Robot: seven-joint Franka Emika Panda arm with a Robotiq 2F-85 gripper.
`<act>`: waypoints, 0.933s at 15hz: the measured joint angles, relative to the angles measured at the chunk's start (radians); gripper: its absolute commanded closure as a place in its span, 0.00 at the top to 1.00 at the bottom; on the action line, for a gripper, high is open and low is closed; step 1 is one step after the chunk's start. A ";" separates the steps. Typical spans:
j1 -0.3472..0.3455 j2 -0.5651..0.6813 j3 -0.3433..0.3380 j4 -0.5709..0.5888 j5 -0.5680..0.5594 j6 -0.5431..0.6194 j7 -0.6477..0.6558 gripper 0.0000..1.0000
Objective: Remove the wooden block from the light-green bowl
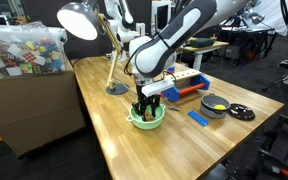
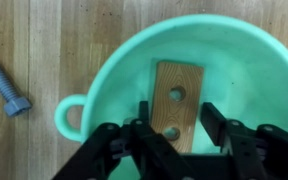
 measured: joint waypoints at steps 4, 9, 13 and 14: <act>0.000 0.000 0.000 0.005 0.000 -0.001 0.000 0.19; 0.000 0.000 0.001 0.005 0.001 -0.001 -0.001 0.19; 0.004 -0.002 0.004 0.005 0.000 0.010 -0.014 0.19; 0.005 -0.005 0.005 0.005 0.000 0.017 -0.017 0.19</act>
